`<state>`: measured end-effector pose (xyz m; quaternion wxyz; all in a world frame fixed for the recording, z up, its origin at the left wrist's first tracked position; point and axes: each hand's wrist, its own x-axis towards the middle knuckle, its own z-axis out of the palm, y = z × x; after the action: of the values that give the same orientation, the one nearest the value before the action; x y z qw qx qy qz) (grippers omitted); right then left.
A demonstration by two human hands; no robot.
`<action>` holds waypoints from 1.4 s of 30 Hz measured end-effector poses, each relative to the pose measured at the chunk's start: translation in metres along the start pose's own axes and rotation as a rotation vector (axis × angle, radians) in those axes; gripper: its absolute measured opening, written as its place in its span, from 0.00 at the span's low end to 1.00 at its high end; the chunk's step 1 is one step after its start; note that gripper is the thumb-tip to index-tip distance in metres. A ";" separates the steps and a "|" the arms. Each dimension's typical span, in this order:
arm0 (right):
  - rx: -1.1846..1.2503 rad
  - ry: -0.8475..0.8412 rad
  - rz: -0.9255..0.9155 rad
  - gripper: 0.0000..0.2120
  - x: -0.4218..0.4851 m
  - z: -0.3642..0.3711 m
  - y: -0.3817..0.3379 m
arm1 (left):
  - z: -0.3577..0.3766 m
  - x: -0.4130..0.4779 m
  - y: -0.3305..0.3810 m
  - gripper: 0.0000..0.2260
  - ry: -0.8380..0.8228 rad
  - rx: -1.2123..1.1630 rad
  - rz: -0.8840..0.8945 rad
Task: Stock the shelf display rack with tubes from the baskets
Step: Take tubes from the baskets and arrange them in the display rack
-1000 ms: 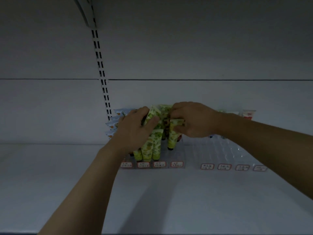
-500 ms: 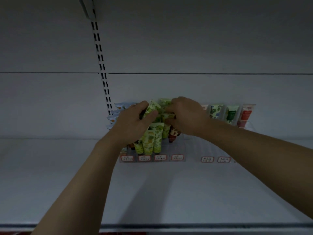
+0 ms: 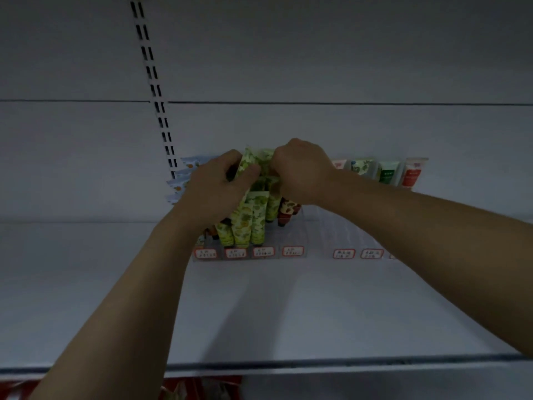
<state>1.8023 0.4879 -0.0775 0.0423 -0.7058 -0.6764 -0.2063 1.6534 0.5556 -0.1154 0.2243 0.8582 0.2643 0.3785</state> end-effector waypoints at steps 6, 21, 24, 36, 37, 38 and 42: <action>-0.018 -0.035 0.023 0.16 0.001 -0.002 -0.009 | 0.001 0.002 0.007 0.17 -0.012 -0.021 0.023; 1.047 0.061 0.148 0.03 -0.046 -0.047 0.010 | -0.016 -0.001 0.046 0.13 -0.068 0.010 -0.014; 0.758 0.200 0.202 0.04 -0.041 -0.046 0.014 | -0.010 0.001 0.045 0.15 -0.099 0.191 0.015; 0.605 0.171 0.253 0.07 -0.045 0.015 -0.008 | -0.030 -0.012 0.013 0.23 -0.219 0.401 0.046; 0.595 0.195 0.241 0.07 -0.046 0.018 -0.009 | -0.030 -0.011 0.012 0.22 -0.221 0.402 0.040; 0.582 0.213 0.228 0.08 -0.047 0.019 -0.009 | -0.029 -0.011 0.010 0.20 -0.216 0.406 0.031; 0.549 0.212 0.211 0.10 -0.044 0.021 -0.006 | -0.024 -0.010 0.012 0.18 -0.183 0.440 0.027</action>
<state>1.8017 0.4547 -0.1130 0.3225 -0.7089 -0.6217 -0.0828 1.6324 0.5445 -0.0994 0.0497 0.9206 0.3075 0.2353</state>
